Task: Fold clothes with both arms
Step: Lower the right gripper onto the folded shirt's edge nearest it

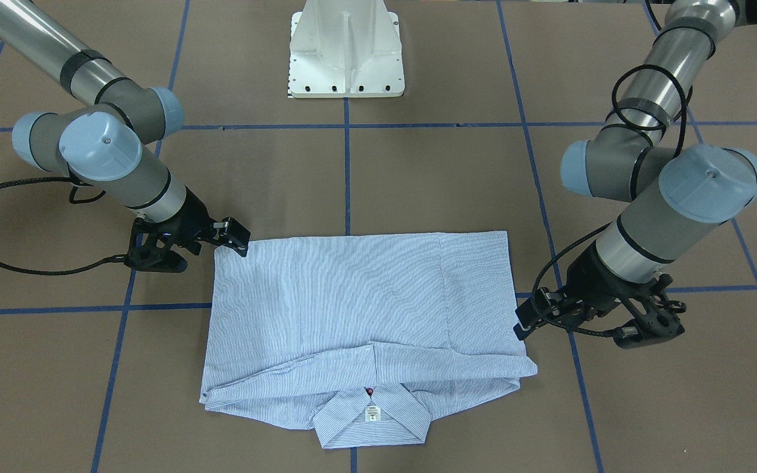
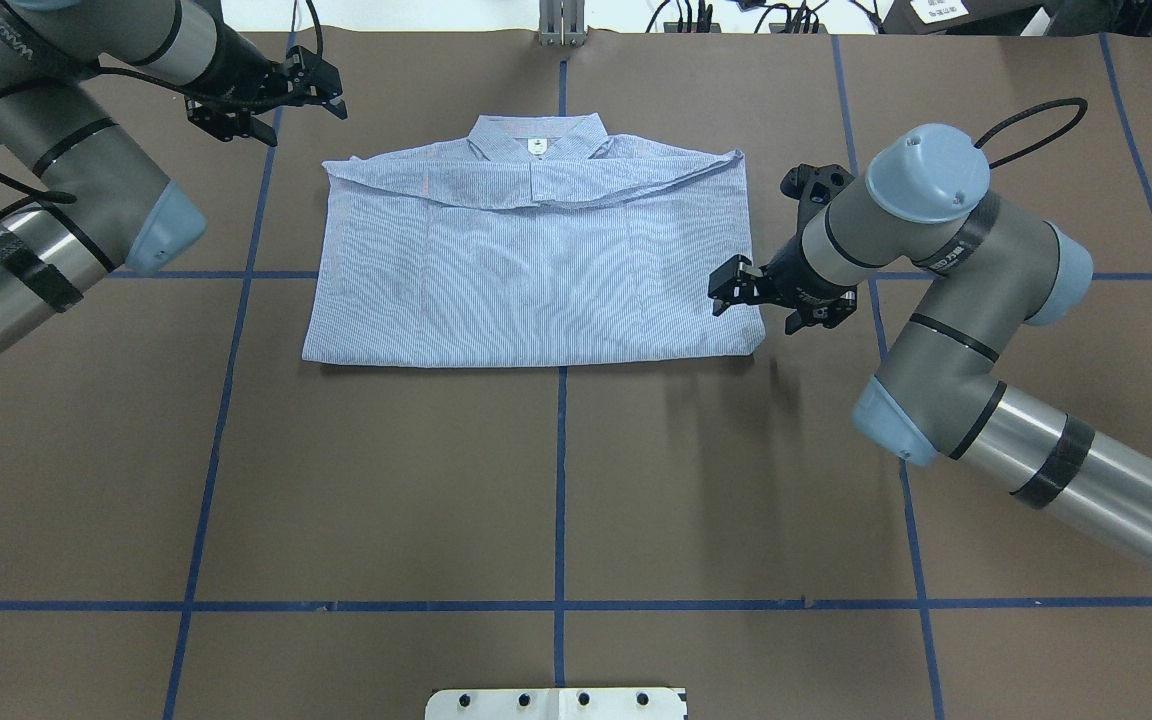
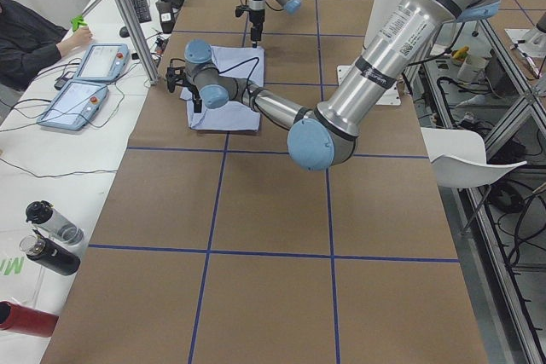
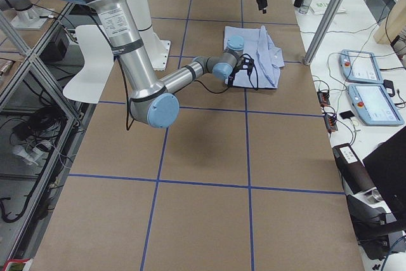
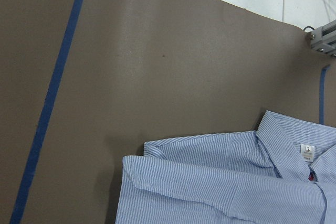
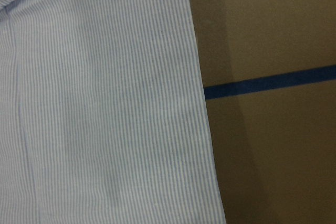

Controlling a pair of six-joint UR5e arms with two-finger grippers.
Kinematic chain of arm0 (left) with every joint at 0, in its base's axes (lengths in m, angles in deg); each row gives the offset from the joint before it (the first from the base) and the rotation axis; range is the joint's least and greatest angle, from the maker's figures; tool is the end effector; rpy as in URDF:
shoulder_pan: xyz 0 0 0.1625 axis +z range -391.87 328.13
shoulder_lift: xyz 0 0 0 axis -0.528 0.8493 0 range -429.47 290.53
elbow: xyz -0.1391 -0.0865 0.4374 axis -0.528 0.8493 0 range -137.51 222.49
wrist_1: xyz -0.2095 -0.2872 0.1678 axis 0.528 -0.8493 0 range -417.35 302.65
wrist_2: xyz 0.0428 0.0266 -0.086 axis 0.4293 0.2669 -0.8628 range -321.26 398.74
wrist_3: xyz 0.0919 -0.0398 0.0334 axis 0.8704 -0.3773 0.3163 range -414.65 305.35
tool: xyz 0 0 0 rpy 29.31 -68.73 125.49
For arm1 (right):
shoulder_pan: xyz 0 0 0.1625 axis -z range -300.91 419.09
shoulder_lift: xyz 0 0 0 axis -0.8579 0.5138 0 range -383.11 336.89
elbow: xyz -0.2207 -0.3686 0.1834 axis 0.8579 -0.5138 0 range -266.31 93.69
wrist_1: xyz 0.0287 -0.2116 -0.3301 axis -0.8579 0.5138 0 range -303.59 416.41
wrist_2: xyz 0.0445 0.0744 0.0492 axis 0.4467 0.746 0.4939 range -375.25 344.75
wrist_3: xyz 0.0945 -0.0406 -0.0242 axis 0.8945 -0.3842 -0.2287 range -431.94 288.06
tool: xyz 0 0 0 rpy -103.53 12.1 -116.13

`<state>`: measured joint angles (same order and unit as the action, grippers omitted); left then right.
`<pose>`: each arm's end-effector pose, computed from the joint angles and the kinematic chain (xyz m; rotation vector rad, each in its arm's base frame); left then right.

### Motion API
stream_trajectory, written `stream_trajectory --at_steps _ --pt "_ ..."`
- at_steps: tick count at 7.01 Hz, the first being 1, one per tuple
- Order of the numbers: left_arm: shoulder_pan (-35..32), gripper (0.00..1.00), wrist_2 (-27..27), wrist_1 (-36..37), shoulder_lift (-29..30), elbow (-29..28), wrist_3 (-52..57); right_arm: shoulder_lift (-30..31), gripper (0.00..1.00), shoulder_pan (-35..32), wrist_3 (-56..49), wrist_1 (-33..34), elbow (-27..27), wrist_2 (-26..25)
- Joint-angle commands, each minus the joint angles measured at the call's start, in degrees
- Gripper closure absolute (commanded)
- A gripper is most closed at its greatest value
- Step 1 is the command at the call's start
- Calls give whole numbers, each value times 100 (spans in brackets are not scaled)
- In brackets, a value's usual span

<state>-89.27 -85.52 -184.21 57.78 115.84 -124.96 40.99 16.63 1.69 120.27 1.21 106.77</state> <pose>0.3451 -0.6767 0.3670 0.1781 1.1003 -0.2893 -0.4468 -0.5135 0.4181 -0.0426 -0.9888 0.1760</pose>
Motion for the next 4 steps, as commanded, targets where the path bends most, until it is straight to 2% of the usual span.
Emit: stream_trajectory --at_steps 1,3,4 --pt "0 0 7 3 -8 4 9 23 7 62 -24 3 -94 -12" --pt "-8 0 16 3 -16 4 18 32 63 62 -51 -23 -85 -3" --pt "-17 0 16 3 -16 4 18 32 86 62 -42 -41 -85 -12"
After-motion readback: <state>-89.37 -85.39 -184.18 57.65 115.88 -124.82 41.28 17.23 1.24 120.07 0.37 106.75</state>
